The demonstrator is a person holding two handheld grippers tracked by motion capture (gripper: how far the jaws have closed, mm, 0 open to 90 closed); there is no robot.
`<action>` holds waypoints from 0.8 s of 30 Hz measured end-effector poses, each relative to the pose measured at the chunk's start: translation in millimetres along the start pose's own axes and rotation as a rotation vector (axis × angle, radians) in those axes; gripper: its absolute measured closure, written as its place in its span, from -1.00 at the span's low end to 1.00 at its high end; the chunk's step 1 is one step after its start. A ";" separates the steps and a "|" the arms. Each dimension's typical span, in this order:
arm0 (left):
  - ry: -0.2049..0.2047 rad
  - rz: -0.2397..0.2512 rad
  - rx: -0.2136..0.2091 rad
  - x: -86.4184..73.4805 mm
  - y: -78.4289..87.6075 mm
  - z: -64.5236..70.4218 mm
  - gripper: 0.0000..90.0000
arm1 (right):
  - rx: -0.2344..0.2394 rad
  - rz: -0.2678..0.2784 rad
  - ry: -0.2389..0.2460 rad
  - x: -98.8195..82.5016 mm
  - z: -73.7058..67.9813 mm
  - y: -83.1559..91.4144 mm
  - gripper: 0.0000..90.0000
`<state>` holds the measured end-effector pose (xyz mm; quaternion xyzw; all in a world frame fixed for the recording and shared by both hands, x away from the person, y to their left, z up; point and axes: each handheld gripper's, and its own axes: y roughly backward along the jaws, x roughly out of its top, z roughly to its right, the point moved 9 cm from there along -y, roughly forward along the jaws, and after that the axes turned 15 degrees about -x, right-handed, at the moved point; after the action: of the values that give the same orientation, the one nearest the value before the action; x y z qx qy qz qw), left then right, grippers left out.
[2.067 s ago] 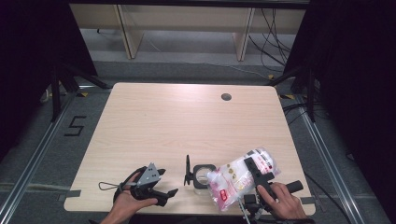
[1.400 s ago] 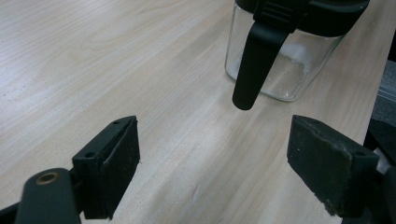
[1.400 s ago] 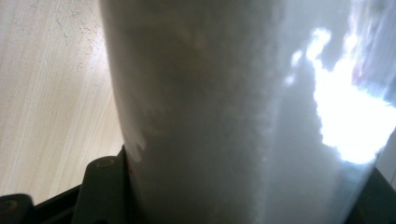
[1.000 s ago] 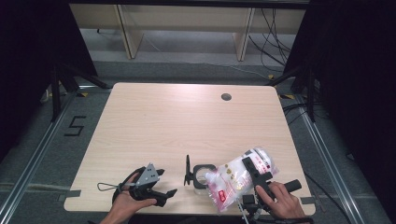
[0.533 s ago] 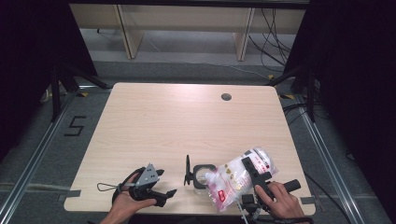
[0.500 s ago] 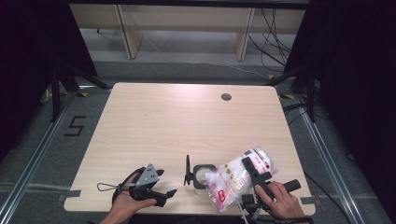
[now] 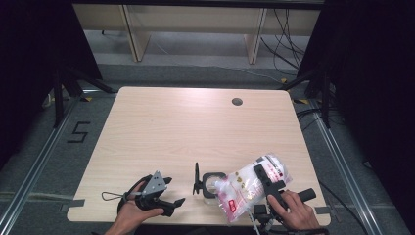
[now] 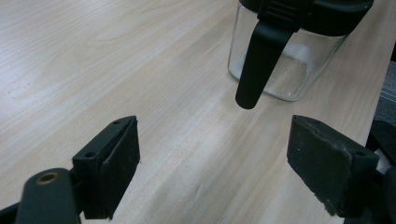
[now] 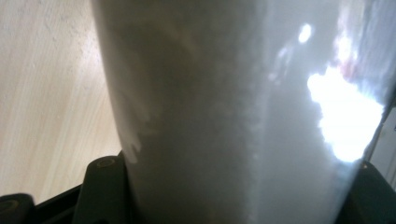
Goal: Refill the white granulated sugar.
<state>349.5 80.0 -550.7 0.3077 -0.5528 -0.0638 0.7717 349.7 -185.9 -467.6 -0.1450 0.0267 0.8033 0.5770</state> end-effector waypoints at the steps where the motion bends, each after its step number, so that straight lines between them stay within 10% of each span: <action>1: -0.024 -0.011 0.001 -0.5 0.9 -1.3 -0.63 | 0.009 -0.004 -0.001 0.1 -2.0 0.5 -0.10; 24: 0.000 -0.008 -0.006 -1.1 -0.1 0.3 -0.63 | 0.023 -0.026 -0.010 -3.2 -5.0 0.2 -0.10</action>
<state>348.8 80.2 -551.5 0.3075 -0.5514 -0.0684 0.7725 351.5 -189.9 -471.6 -0.1347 0.0312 0.7961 0.5891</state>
